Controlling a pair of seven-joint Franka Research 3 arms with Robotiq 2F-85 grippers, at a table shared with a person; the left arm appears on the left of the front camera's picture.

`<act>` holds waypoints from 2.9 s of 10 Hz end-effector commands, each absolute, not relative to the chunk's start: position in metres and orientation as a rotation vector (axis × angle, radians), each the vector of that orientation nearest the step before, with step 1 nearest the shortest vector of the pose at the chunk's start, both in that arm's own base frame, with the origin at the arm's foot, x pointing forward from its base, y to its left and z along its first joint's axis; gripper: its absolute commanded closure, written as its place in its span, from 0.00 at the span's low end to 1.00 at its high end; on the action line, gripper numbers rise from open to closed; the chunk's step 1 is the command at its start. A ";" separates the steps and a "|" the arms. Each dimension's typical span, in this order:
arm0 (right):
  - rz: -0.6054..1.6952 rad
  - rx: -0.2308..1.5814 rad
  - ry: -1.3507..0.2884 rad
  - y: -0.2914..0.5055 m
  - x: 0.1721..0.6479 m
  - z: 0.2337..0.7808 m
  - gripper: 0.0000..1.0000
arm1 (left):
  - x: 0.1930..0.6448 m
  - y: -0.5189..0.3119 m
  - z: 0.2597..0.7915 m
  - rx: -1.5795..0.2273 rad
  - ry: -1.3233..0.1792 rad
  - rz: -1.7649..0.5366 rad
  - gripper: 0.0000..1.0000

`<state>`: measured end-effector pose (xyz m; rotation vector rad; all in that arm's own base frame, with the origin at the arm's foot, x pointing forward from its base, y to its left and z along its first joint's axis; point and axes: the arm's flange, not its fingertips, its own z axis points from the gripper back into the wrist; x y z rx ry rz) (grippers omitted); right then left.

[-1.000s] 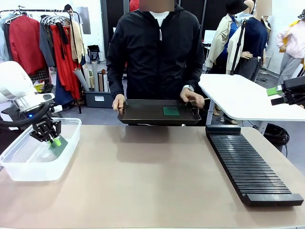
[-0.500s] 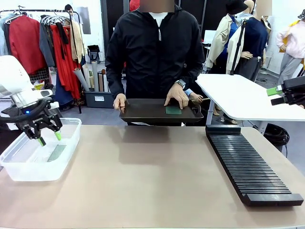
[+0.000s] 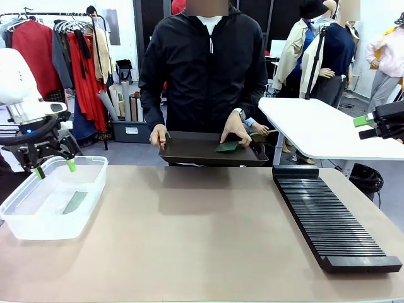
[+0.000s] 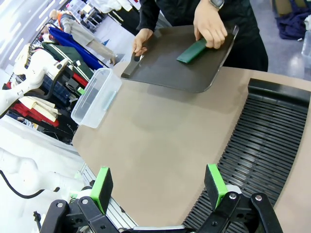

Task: Sort PCBs into racks and boxes based on the side picked up.
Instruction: If the short side of the Blank PCB is picked up, insert it into the PCB Rack ; if the long side is picked up, place it in the Organizing box, then pick up the Blank PCB handed by the Human.

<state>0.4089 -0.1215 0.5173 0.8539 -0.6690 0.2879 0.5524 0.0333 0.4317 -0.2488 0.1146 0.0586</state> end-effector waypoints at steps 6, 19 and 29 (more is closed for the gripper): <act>0.281 0.872 -0.676 -0.120 0.410 0.520 0.00 | 0.551 0.032 0.437 -0.248 0.107 0.057 0.00; 0.281 0.872 -0.676 -0.120 0.410 0.520 0.00 | 0.544 0.077 0.473 -0.927 -0.011 -0.045 0.00; 0.281 0.872 -0.676 -0.120 0.410 0.520 0.00 | 0.543 0.060 0.492 -1.248 -0.163 -0.115 0.00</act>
